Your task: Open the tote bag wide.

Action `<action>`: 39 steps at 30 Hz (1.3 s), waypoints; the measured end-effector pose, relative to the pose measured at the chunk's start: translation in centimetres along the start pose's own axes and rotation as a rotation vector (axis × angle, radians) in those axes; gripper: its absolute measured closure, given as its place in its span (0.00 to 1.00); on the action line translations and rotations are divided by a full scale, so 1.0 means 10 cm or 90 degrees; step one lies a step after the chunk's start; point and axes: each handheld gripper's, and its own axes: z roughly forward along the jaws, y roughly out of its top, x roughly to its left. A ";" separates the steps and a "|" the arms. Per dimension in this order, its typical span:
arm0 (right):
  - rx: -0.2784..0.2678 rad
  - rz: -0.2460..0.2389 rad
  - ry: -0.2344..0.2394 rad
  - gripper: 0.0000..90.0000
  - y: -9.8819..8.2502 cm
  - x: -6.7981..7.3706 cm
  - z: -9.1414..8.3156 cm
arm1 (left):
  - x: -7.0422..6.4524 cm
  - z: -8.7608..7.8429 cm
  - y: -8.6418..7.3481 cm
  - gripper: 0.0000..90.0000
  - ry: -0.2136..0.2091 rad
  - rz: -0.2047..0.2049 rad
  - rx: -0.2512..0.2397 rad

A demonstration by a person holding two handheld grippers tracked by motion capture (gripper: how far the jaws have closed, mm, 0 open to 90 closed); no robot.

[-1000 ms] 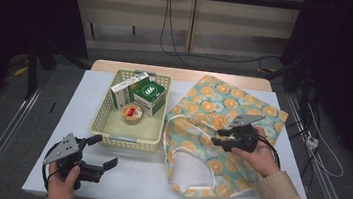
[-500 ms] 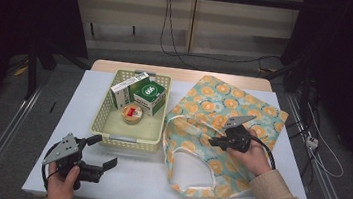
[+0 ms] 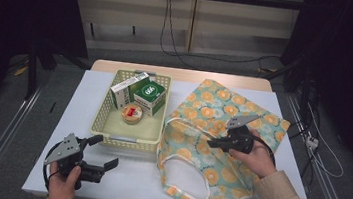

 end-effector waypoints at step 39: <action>0.013 0.033 -0.146 0.62 -0.19 -0.38 0.00 | 0.01 0.00 -0.01 0.02 0.001 -0.006 0.003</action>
